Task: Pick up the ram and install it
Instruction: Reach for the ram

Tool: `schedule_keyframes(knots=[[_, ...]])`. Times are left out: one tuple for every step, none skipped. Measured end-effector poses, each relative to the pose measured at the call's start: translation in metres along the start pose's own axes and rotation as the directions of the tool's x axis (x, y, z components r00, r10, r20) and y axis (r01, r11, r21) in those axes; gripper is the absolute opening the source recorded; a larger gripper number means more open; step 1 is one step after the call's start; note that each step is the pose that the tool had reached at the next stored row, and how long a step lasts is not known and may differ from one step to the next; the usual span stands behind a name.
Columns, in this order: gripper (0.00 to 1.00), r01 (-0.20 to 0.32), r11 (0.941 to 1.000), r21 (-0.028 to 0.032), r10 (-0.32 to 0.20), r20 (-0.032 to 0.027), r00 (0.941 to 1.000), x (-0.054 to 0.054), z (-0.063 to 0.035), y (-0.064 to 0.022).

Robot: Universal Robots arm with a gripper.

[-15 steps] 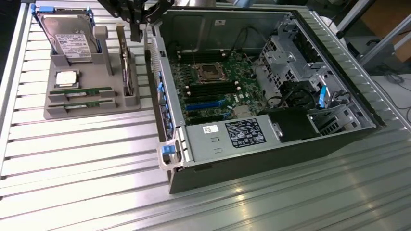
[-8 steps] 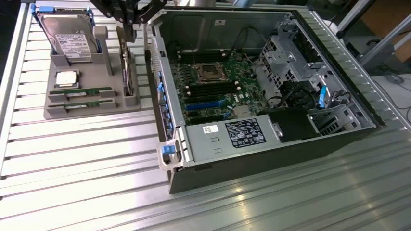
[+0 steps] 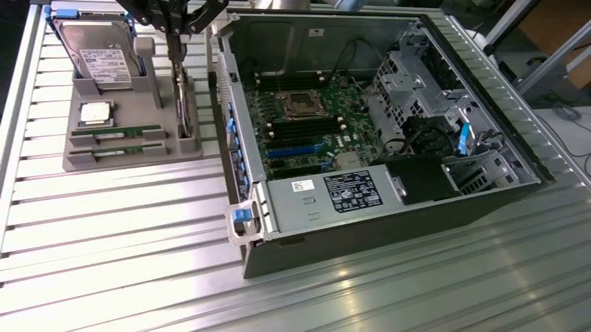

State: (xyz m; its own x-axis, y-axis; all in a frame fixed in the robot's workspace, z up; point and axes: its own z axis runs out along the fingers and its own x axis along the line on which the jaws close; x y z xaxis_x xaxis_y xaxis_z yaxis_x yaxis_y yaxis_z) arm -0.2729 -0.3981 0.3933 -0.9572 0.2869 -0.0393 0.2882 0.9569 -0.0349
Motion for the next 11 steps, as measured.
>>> schedule_keyframes(knots=[[0.1,0.0,1.0,0.0,0.0,0.0,1.0,0.0006,0.0,-0.0002],[0.1,0.0,1.0,0.0,0.0,0.0,1.0,0.0018,-0.0001,-0.0005],[0.1,0.0,1.0,0.0,0.0,0.0,1.0,0.0028,-0.0001,-0.0008],[0.1,0.0,1.0,0.0,0.0,0.0,1.0,0.0037,-0.0001,-0.0011],[0.1,0.0,1.0,0.0001,0.0,0.0,1.0,0.0042,-0.0001,-0.0013],[0.1,0.0,1.0,0.0,0.0,0.0,1.0,0.0049,-0.0001,-0.0015],[0.1,0.0,1.0,0.0,0.0,0.0,1.0,0.0054,-0.0002,-0.0016],[0.1,0.0,1.0,0.0,0.0,0.0,1.0,0.0067,-0.0002,-0.002],[0.1,0.0,1.0,0.0,0.0,0.0,1.0,0.0078,-0.0002,-0.0024],[0.1,0.0,1.0,0.0001,0.0,0.0,1.0,0.0088,-0.0003,-0.0027],[0.1,0.0,1.0,0.0,0.0,0.0,1.0,0.0096,-0.0003,-0.0029]])
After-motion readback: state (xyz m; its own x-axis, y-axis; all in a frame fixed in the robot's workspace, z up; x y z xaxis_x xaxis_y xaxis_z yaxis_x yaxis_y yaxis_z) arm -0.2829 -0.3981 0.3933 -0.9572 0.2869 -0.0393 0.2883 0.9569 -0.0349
